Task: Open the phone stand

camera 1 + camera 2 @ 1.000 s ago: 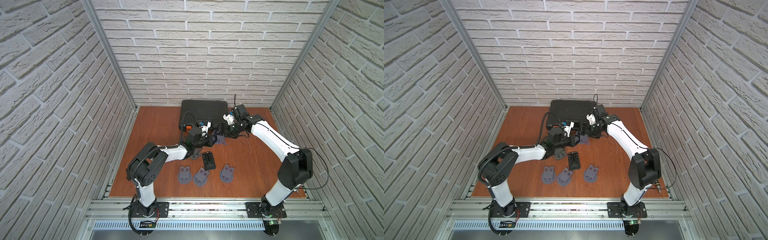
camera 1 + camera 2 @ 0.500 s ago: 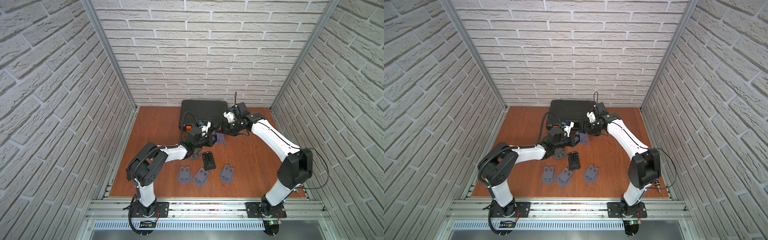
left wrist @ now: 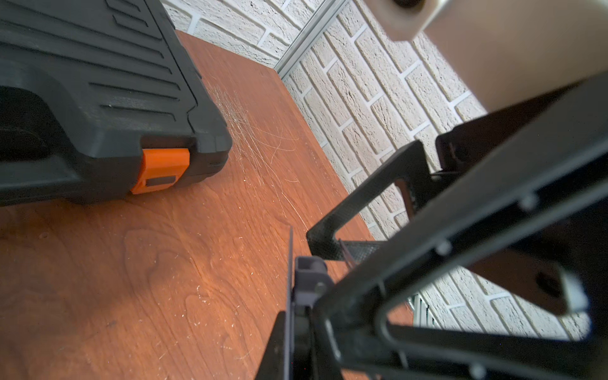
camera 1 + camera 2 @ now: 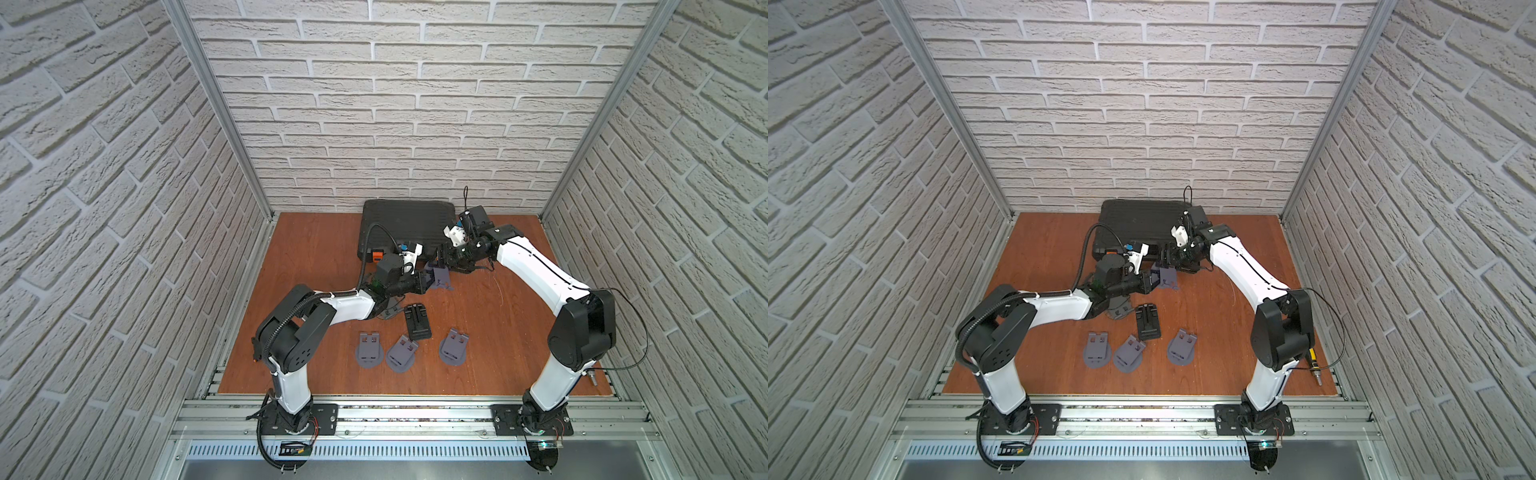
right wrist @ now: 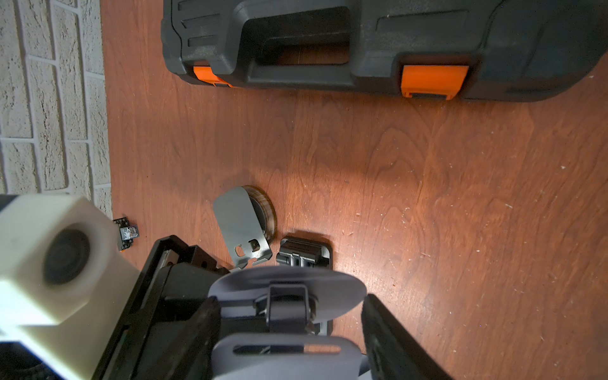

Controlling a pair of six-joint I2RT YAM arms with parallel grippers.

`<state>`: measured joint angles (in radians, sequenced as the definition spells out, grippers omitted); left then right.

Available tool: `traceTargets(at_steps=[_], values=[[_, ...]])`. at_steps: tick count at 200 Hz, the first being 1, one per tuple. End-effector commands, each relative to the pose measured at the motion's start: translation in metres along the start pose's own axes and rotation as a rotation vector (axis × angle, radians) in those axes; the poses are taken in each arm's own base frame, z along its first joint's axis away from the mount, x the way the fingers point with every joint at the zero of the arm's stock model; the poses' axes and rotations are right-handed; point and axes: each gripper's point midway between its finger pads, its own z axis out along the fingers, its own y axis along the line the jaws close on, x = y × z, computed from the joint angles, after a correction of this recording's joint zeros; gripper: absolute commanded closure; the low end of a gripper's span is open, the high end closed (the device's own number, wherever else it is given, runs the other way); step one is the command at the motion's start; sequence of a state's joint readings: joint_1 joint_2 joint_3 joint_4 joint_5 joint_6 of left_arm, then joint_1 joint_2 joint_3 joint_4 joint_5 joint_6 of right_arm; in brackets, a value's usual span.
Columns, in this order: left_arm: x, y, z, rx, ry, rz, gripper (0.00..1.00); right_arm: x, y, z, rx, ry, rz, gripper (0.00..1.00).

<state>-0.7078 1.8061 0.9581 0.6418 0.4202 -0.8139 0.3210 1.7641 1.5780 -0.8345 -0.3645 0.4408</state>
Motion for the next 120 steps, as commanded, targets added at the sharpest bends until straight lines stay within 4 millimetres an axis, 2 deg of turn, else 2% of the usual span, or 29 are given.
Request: traceTargets(at_steps=[1, 27, 50, 65, 96, 120], values=[[-0.0171, -0.0182, -0.0026, 0.066, -0.059, 0.051, 1.00, -0.0024, 0.0037, -0.0022, -0.002, -0.005, -0.024, 0.35], [-0.0166, -0.0176, -0.0020, 0.065, -0.058, 0.049, 1.00, -0.0019, 0.0060, -0.0003, -0.017, 0.004, -0.025, 0.47], [-0.0167, -0.0165, -0.0015, 0.060, -0.061, 0.049, 1.00, -0.0006, 0.0065, 0.0006, -0.022, 0.010, -0.021, 0.52], [-0.0167, -0.0154, -0.0013, 0.058, -0.062, 0.048, 1.00, 0.0006, 0.0070, 0.0002, -0.025, 0.012, -0.019, 0.51], [-0.0178, -0.0152, -0.0002, 0.059, -0.067, 0.049, 1.00, 0.0027, 0.0076, -0.0002, -0.032, 0.014, -0.018, 0.43], [-0.0191, -0.0151, 0.0001, 0.058, -0.071, 0.049, 1.00, 0.0043, 0.0065, 0.0009, -0.032, 0.019, -0.015, 0.41]])
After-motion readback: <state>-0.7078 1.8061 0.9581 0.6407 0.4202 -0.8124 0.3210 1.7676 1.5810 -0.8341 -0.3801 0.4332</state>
